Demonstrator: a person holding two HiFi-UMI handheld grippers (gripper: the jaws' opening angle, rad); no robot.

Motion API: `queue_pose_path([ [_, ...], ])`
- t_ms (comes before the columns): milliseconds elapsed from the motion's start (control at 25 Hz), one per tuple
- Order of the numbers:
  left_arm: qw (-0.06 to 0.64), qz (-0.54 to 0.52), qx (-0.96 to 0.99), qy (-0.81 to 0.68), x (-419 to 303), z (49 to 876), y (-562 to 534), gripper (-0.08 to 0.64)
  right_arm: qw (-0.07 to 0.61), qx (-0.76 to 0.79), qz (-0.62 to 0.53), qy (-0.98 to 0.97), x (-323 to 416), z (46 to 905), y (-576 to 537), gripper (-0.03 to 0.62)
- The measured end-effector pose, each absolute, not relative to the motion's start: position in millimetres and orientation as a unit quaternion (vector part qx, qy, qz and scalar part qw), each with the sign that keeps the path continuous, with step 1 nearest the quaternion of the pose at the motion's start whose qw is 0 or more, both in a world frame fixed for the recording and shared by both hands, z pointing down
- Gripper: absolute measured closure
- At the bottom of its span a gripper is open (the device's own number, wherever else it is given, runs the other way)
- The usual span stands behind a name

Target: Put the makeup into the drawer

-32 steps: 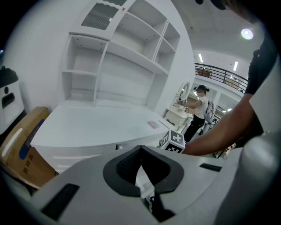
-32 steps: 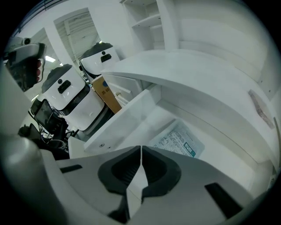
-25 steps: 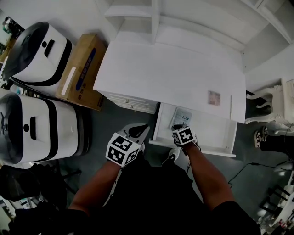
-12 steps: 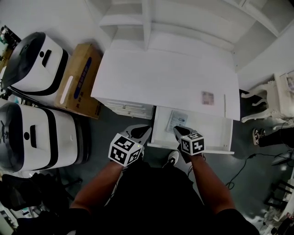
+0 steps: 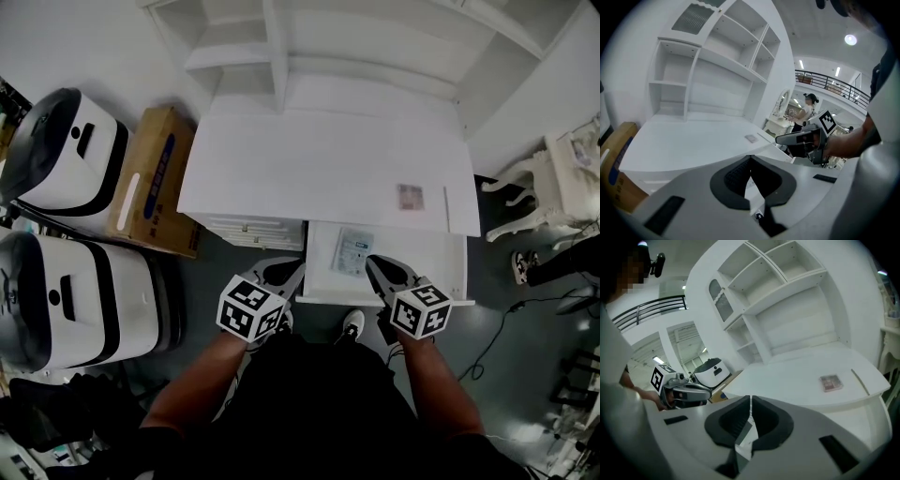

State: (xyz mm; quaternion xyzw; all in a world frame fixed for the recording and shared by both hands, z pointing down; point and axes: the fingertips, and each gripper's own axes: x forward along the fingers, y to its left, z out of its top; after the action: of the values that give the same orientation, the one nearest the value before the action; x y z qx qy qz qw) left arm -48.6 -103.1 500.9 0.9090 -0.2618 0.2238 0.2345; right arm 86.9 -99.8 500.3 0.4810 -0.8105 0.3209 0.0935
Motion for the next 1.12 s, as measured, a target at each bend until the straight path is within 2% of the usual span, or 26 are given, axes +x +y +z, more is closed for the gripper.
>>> queue_pose_path([
  [320, 0.221, 0.217, 0.918, -0.248, -36.5, 489.3, -105.1, 0.555, 0.122, 0.525, 0.282, -0.794, 108.4, 496.1, -85.9, 0.561],
  [1120, 0.219, 0.233, 0.916, -0.243, -18.6, 495.3, -103.8, 0.555, 0.113, 0.542, 0.282, -0.783, 122.9, 498.8, -81.6, 0.561],
])
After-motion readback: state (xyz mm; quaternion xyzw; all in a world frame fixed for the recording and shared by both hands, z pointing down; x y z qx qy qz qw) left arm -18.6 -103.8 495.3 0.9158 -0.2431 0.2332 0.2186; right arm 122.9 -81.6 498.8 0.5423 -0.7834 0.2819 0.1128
